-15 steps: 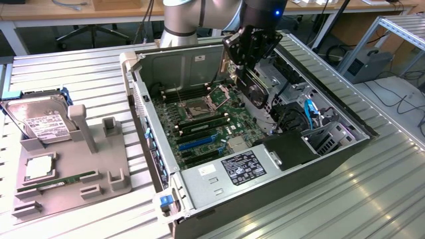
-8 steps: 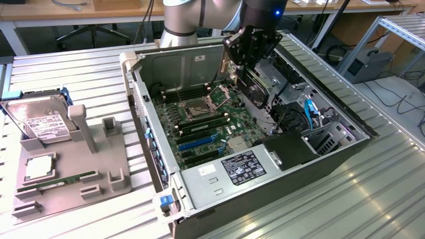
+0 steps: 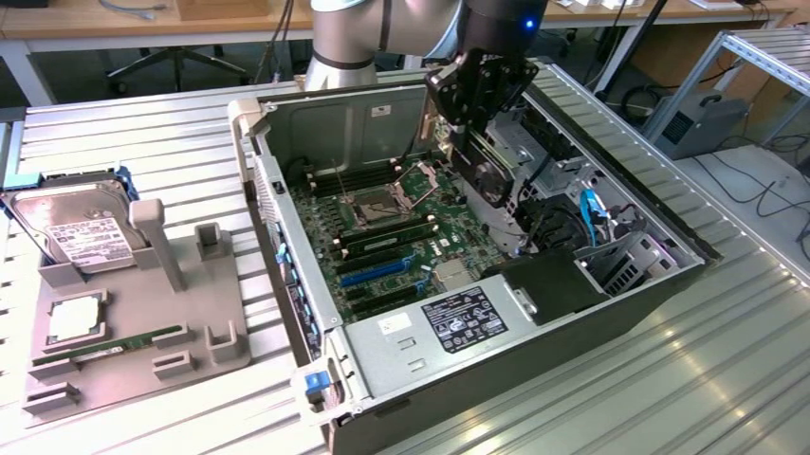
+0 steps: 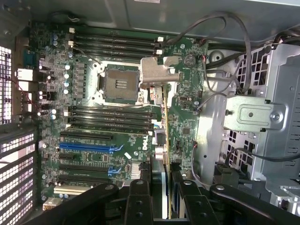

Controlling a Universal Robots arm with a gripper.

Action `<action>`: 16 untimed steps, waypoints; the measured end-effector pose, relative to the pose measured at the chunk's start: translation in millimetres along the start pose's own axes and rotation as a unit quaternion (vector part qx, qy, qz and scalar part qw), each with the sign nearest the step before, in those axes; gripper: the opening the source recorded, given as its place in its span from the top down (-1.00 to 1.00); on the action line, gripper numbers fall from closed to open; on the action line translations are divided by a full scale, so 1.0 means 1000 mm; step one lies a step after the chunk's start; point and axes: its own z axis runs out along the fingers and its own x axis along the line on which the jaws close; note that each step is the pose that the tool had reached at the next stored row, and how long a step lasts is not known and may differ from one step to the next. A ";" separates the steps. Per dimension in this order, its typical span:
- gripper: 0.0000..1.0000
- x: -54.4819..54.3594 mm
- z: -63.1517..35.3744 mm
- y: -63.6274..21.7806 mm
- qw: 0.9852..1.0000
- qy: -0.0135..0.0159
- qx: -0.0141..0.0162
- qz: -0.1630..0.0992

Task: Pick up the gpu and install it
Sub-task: 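Insert the gpu into the slot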

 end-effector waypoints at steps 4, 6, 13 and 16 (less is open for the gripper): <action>0.45 0.000 0.0000 0.0000 1.000 0.000 0.001 -0.002; 0.45 0.000 0.0000 0.0000 1.000 0.000 0.001 -0.003; 0.45 0.000 0.0001 0.0000 1.000 0.000 0.004 -0.008; 0.45 0.000 0.0001 0.0000 1.000 0.000 0.005 -0.009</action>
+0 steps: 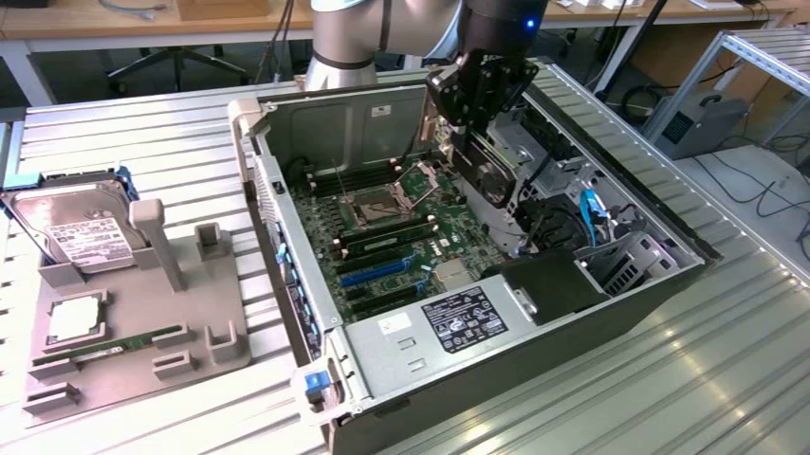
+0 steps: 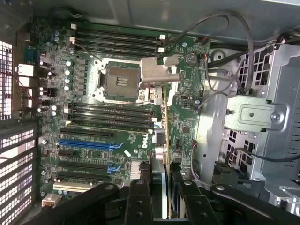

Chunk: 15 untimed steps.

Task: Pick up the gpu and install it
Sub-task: 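Insert the gpu into the slot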

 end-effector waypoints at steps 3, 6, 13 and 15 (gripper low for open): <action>0.45 0.000 0.0000 0.0000 1.000 0.000 0.001 -0.002; 0.45 0.000 0.0001 0.0000 1.000 0.000 0.002 -0.004; 0.45 0.000 0.0001 0.0000 1.000 0.000 0.005 -0.009; 0.45 0.000 0.0001 0.0000 1.000 0.000 0.006 -0.010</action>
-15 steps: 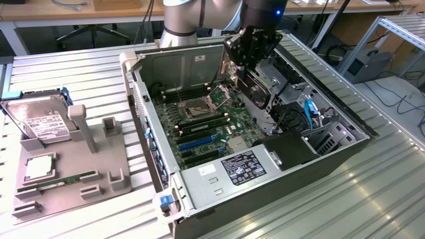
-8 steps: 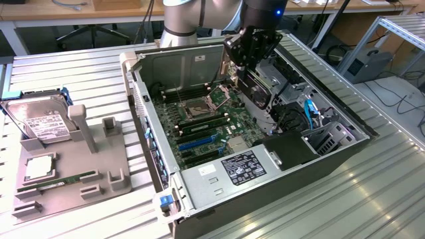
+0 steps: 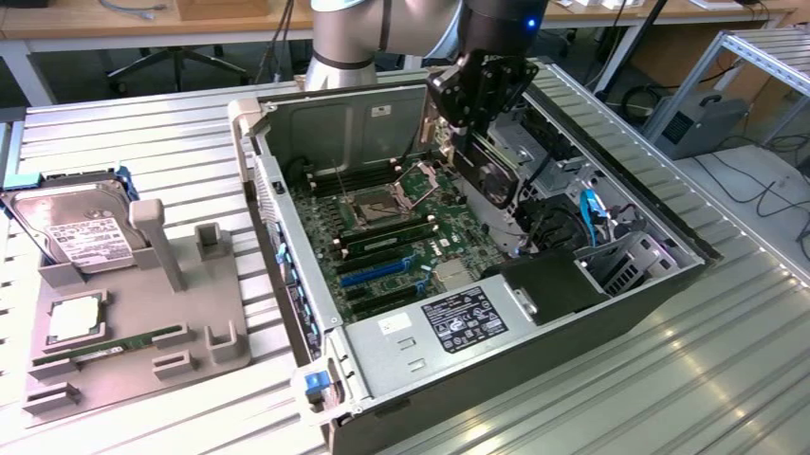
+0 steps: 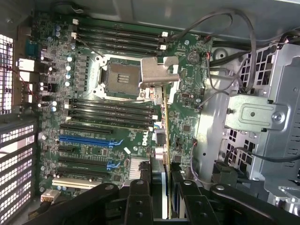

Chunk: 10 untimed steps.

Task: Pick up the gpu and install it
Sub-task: 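Insert the gpu into the slot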

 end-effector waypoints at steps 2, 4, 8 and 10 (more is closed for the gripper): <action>0.45 0.000 0.0000 0.0000 1.000 0.000 0.001 -0.001; 0.45 0.000 0.0001 0.0000 1.000 0.000 0.001 -0.002; 0.45 0.000 0.0001 0.0000 1.000 0.000 0.003 -0.005; 0.45 0.000 0.0001 0.0000 1.000 0.000 0.003 -0.006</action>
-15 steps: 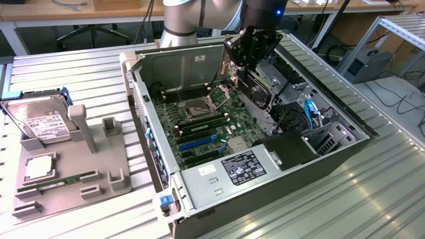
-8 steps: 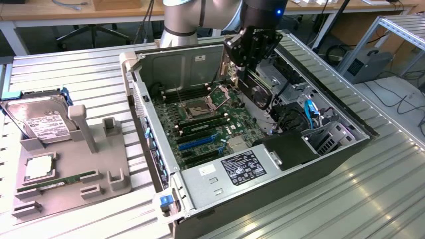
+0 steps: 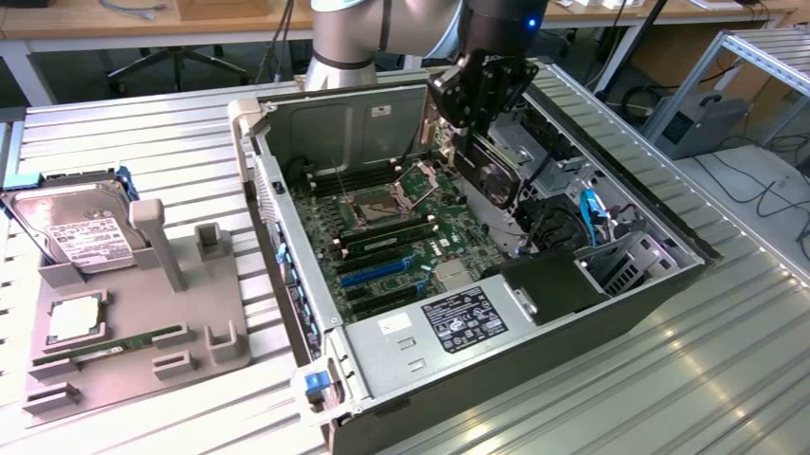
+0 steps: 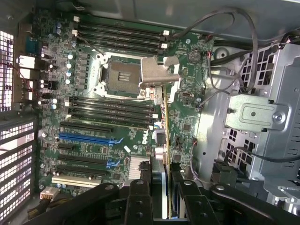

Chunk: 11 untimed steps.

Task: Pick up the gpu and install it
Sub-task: 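Insert the gpu into the slot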

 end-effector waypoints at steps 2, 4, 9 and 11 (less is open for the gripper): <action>0.45 0.000 0.0000 0.0000 1.000 0.000 0.000 -0.001; 0.45 0.000 0.0000 0.0000 1.000 0.000 0.001 -0.002; 0.45 0.000 0.0000 0.0000 1.000 0.000 0.002 -0.005; 0.45 0.000 0.0000 0.0000 1.000 0.000 0.003 -0.006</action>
